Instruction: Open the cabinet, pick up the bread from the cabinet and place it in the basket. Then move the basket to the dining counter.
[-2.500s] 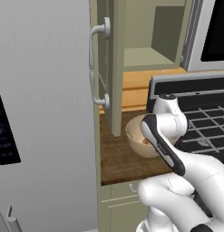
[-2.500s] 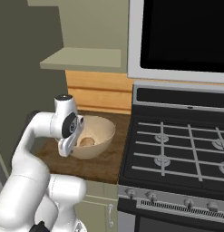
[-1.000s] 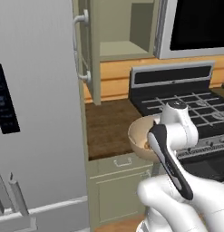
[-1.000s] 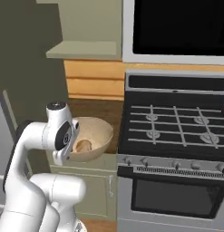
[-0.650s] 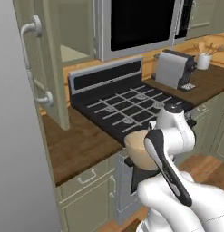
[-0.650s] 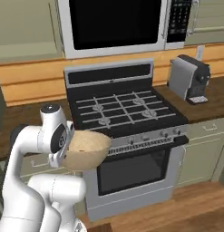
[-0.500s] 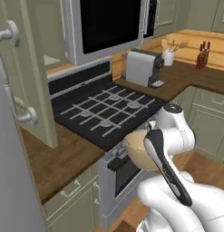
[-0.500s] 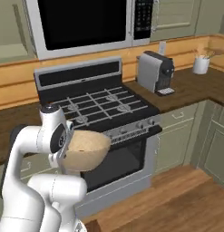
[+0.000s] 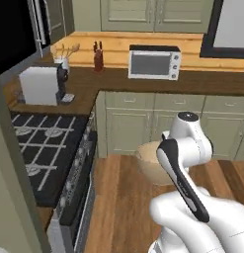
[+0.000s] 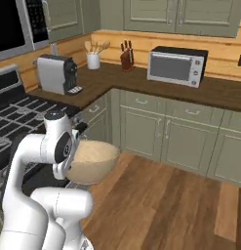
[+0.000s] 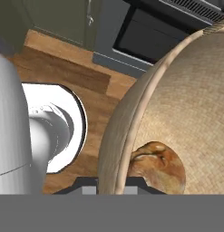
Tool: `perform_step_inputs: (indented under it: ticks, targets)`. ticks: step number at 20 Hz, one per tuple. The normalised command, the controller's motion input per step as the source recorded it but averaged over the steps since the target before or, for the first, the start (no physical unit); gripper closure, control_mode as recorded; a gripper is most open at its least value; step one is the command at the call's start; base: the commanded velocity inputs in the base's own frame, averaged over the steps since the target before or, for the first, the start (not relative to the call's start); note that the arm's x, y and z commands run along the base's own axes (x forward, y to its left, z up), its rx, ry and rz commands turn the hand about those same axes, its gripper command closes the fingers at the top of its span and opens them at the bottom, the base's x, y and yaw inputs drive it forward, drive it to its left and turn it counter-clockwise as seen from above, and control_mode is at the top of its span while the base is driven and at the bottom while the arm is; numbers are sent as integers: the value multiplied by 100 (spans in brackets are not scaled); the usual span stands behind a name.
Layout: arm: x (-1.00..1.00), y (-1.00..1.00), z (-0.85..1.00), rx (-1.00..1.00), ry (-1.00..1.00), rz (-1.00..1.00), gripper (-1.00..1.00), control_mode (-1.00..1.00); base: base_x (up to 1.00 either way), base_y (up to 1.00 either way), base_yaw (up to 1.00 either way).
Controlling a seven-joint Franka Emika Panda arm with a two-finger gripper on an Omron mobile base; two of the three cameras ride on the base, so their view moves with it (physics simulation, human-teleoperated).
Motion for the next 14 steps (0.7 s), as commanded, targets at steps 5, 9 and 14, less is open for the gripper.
perform_step_inputs:
  ticks: [5, 9, 14]
  targets:
    - [0, 0, 0, 0, 0, 0, 100, 100, 3, 14, -86]
    - [0, 0, 0, 0, 0, 0, 100, 100, 4, 16, -84]
    - [0, 0, 0, 0, 0, 0, 100, 100, 3, 17, -85]
